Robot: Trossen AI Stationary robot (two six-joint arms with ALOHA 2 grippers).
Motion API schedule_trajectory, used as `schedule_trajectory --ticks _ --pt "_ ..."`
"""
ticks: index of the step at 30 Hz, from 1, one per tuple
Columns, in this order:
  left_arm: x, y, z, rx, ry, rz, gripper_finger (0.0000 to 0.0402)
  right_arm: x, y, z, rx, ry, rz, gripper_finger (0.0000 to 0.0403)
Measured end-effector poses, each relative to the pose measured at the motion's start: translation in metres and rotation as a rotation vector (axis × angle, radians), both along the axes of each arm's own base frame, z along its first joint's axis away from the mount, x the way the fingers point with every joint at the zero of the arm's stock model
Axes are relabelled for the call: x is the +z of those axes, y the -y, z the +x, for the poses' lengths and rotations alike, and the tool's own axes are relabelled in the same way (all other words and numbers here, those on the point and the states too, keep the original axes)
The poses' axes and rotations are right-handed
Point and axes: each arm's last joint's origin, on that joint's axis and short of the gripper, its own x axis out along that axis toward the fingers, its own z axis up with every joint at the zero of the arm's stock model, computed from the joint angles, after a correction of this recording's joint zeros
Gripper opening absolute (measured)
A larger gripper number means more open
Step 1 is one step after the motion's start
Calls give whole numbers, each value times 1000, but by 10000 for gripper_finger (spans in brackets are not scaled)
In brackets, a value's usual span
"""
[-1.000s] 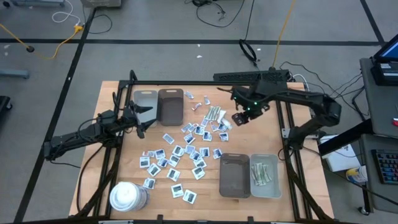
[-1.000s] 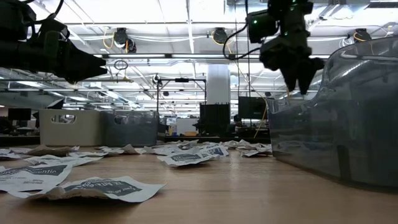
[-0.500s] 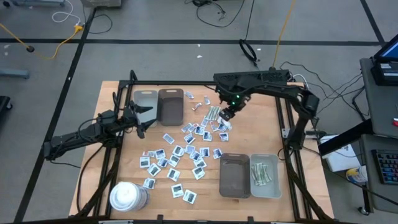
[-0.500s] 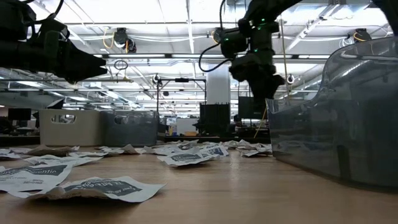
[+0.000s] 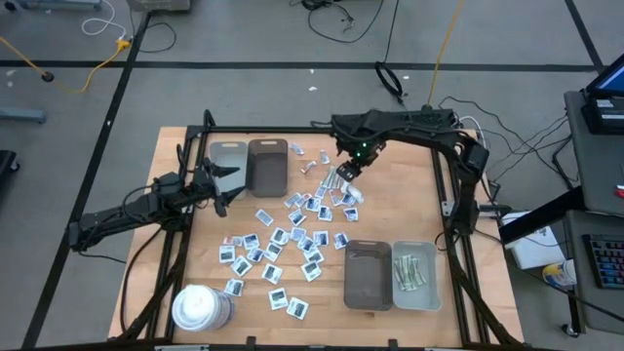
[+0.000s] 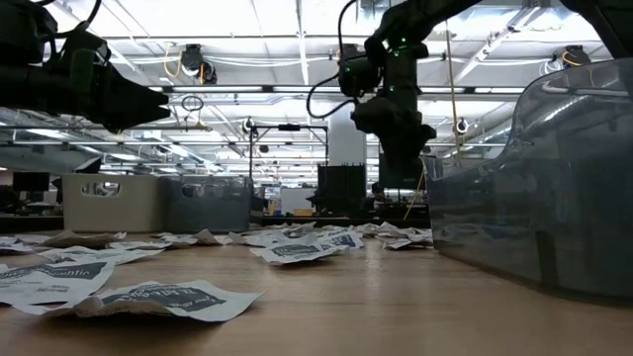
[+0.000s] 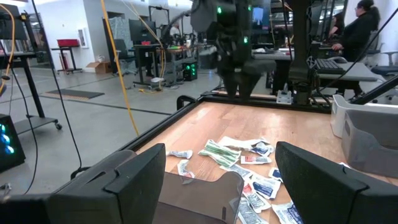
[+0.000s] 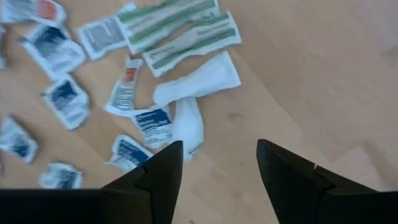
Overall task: Pick & Place First Aid Supplies
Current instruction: Put the white bandage pack into the bottom gray bin
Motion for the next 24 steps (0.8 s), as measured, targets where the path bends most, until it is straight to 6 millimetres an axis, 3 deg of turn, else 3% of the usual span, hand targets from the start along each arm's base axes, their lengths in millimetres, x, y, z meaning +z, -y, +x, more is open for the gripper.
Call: schedule_trajectory --ticks 24 --pt "0 0 0 0 0 0 305 -70 -30 1 56 30 -5 199"
